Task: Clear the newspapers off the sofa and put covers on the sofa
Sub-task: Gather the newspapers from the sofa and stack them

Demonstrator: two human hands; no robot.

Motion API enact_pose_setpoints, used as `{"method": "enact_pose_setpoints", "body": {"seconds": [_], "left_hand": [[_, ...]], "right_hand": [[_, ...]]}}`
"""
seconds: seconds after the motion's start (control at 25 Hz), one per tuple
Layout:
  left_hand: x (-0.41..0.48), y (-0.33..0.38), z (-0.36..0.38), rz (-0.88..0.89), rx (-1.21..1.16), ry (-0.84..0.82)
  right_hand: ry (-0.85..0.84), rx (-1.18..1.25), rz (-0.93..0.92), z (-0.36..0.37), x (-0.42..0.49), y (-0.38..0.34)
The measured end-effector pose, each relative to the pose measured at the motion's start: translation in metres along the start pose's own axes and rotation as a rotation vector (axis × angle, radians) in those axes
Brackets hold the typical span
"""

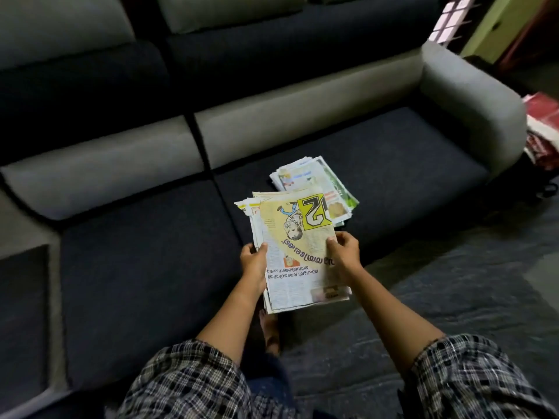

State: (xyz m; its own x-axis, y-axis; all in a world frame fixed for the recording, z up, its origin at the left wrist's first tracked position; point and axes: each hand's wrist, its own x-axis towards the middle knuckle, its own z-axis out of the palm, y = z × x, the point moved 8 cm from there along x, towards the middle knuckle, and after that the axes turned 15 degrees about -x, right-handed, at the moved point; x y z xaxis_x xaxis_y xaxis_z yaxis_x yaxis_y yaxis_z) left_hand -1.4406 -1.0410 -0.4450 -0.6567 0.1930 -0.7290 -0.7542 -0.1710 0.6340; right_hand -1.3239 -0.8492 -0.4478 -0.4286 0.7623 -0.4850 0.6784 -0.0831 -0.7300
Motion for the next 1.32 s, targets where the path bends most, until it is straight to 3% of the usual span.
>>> {"method": "enact_pose_setpoints", "body": {"seconds": [0.36,0.68,0.92,1.12,1.32], "left_hand": [[0.116,0.044,0.132,-0.054,0.129,-0.046],[0.193,0.037,0.193,-0.105,0.207,0.075],[0.252,0.005,0.229,-0.155,0.184,0.217],[0.28,-0.04,0.223,-0.248,0.395,0.219],[0.296,-0.052,0.205,-0.25,0.513,0.431]], "right_hand": [[0.078,0.065,0.151,-0.025,0.143,-0.052],[-0.085,-0.061,0.183,-0.02,0.26,-0.07],[-0.241,-0.298,0.122,-0.015,0.35,-0.077],[-0.459,-0.821,0.068,0.009,0.393,-0.043],[-0.438,-0.775,0.121,0.012,0.423,-0.034]]}}
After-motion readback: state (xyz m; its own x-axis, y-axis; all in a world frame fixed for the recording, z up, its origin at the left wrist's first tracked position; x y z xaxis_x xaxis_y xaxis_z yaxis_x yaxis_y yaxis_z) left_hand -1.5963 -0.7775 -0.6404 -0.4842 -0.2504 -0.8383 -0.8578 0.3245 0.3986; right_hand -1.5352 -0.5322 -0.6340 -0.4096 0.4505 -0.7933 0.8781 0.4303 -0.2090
